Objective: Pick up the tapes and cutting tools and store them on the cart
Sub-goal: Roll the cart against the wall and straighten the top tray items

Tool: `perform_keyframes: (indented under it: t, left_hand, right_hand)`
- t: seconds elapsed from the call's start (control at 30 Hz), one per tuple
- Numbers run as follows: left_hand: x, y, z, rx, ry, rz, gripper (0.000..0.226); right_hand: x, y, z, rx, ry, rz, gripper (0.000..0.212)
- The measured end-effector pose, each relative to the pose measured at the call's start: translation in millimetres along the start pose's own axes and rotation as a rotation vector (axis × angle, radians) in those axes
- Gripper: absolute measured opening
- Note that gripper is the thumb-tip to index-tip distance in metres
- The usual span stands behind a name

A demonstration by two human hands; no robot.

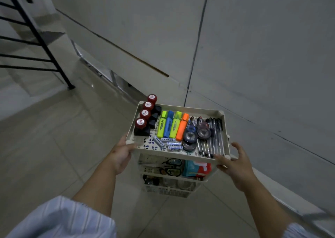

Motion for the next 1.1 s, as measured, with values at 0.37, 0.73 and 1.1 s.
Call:
perform_keyframes:
  t: [0.37,0.73,1.1]
  left_hand:
    - [-33,9,-49,-0.016,-0.227,-0.009,0.058]
    - [-21,-4,-64,-0.045,-0.205,0.014,0.061]
    - [-26,-16,-49,-0.134,-0.059,0.067,0.061]
  right_hand:
    - [1,-21,39,-0.045,0.162,0.032,0.070]
    - [2,-33,45,-0.029,0.094,-0.042,0.042]
    - [-8,-4,44,-0.040,-0.057,-0.151,0.015]
Point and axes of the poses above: each hand's wrist, its own x-axis away from the middle knuckle, its own z-axis out of the back of the hand, y = z × x, the point moved 10 cm from there along -x, towards the middle knuckle, and after that the axes turned 12 degrees about -x, right-handed, at the moved point
